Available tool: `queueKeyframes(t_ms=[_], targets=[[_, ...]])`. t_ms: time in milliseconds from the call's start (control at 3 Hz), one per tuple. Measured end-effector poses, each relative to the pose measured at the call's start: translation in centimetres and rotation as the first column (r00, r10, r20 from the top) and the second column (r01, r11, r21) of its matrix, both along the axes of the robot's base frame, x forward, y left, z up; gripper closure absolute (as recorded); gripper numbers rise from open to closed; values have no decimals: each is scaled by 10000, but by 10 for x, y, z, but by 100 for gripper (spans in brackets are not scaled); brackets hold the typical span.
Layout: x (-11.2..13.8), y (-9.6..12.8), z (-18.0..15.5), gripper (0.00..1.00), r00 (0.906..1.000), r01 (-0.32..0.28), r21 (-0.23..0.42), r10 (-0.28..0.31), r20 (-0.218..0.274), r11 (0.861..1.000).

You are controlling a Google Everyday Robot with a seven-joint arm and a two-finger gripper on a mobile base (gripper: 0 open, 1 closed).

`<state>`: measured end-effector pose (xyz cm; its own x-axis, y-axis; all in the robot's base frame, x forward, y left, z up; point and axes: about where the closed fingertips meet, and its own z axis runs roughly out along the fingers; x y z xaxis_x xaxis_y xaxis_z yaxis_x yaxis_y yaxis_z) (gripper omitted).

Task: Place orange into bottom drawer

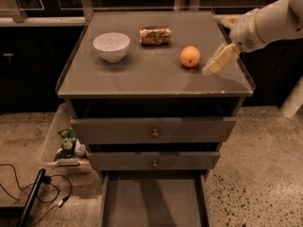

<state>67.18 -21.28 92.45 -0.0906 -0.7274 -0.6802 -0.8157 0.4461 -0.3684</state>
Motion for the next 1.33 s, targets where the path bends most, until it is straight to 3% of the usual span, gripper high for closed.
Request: queueKeyframes(t_ms=[667, 1000, 1333], targets=[[47, 11, -21, 0, 9972, -472, 1724, 566, -496, 9839], [60, 25, -37, 0, 9899, -705, 2073, 940, -1059, 9757], [67, 37, -56, 0, 9767, -848, 2200, 1248, -1746, 9718]])
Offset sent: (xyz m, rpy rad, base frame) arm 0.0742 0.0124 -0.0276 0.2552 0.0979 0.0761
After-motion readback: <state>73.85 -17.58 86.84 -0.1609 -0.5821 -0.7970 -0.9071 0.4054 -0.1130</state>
